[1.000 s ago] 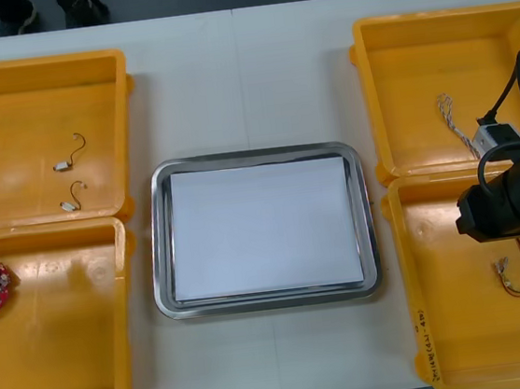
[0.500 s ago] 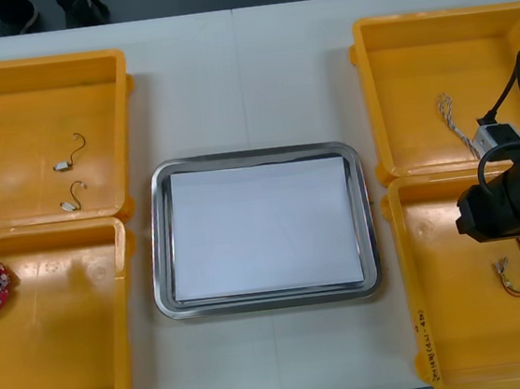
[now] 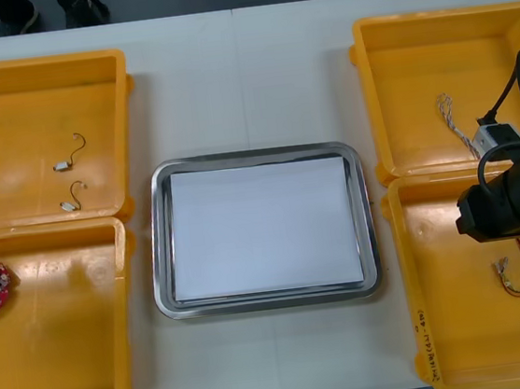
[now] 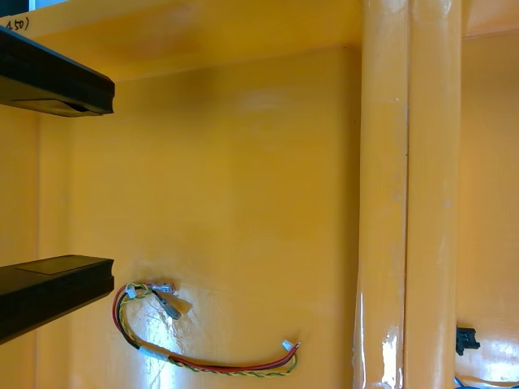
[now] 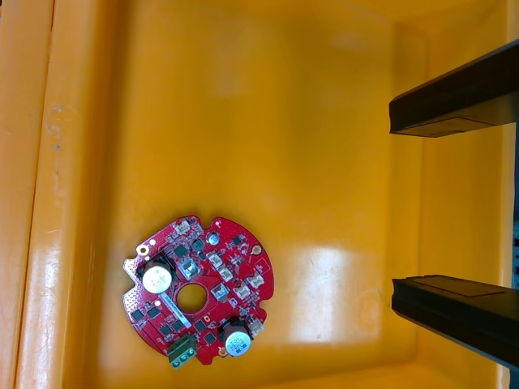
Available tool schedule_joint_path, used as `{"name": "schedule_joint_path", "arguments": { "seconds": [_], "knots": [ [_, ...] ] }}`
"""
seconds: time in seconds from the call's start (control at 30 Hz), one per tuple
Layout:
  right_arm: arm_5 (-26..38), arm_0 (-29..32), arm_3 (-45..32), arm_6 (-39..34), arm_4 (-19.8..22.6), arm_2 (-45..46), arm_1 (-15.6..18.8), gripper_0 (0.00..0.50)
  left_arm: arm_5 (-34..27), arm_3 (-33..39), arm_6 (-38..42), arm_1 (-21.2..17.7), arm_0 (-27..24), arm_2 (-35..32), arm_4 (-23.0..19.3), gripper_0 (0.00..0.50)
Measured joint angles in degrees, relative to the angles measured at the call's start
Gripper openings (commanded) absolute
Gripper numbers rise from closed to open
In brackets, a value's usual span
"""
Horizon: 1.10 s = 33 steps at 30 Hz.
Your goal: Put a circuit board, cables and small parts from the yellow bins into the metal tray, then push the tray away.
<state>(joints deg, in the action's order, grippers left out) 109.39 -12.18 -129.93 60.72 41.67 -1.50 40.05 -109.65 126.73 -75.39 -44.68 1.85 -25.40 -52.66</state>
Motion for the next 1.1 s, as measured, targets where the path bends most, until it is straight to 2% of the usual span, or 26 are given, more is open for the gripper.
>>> {"name": "schedule_joint_path", "arguments": {
  "seconds": [1.1],
  "knots": [
    [0.0, 0.0, 0.0, 0.0, 0.0, 0.0, 0.0, 0.5, 0.0, 0.0, 0.0, 0.0, 0.0, 0.0, 0.0, 0.5]
  ]
}}
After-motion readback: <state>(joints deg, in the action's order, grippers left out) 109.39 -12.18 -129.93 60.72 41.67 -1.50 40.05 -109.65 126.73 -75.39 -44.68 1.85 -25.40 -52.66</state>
